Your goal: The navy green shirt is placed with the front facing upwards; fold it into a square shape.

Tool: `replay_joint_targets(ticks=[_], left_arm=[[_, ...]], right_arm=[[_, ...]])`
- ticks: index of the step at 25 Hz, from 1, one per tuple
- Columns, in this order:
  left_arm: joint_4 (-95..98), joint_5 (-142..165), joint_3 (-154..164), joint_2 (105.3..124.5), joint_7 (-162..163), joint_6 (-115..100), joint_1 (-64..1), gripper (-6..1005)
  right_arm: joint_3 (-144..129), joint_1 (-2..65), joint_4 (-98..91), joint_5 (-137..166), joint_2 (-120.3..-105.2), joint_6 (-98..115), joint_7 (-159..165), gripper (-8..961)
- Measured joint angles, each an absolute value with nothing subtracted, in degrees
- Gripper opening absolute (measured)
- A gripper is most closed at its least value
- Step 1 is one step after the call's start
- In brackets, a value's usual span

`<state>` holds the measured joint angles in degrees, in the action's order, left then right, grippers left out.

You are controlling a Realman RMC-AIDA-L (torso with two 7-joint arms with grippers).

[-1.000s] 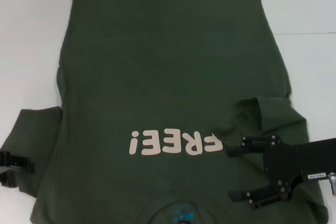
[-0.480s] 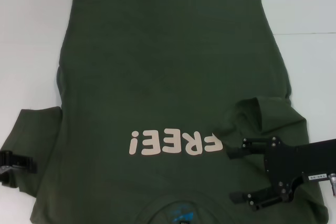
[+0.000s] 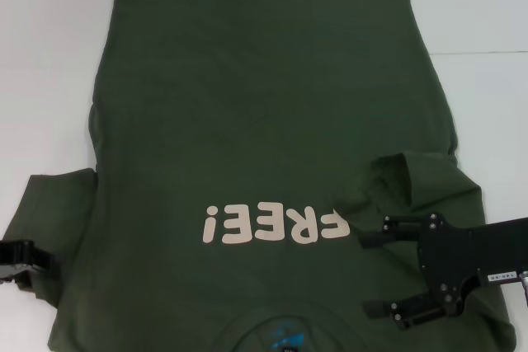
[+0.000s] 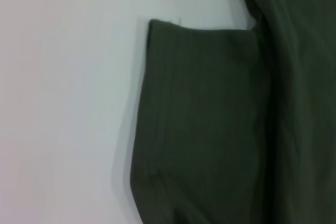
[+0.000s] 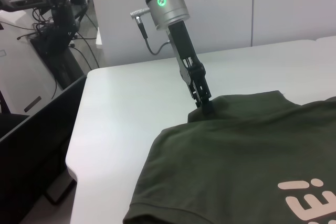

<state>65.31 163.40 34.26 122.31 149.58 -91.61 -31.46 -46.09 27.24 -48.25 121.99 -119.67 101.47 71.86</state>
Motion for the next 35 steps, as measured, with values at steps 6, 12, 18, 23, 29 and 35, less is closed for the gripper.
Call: replay_joint_targets(ticks=[6, 12, 18, 23, 29, 35], left_arm=[[65.7, 163.5, 34.6, 122.34, 149.7, -91.2, -31.6, 467], [65.7, 163.5, 34.7, 122.34, 149.7, -91.1, -31.6, 210], [65.8, 163.5, 35.0, 122.42, 149.3, -91.0, -31.5, 89], [68.7, 163.6, 36.9, 122.79, 149.5, -90.3, -30.5, 54], [70.0, 163.7, 36.3, 122.0, 149.8, -89.7, -29.6, 51], [71.0, 163.8, 35.1, 121.21, 149.8, -87.8, -28.6, 50]], right_arm=[[-46.1, 27.2, -48.3, 122.0, -119.7, 101.5, 71.9, 921], [-46.1, 27.2, -48.3, 121.9, -119.7, 101.6, 71.9, 921], [-46.1, 27.2, -48.3, 121.8, -119.71, 101.7, 72.0, 921], [-46.1, 27.2, -48.3, 121.8, -119.77, 101.7, 72.0, 920], [-46.1, 27.1, -48.2, 121.7, -119.79, 101.7, 72.0, 920], [-46.1, 27.1, -47.8, 121.5, -119.79, 101.6, 71.9, 920]])
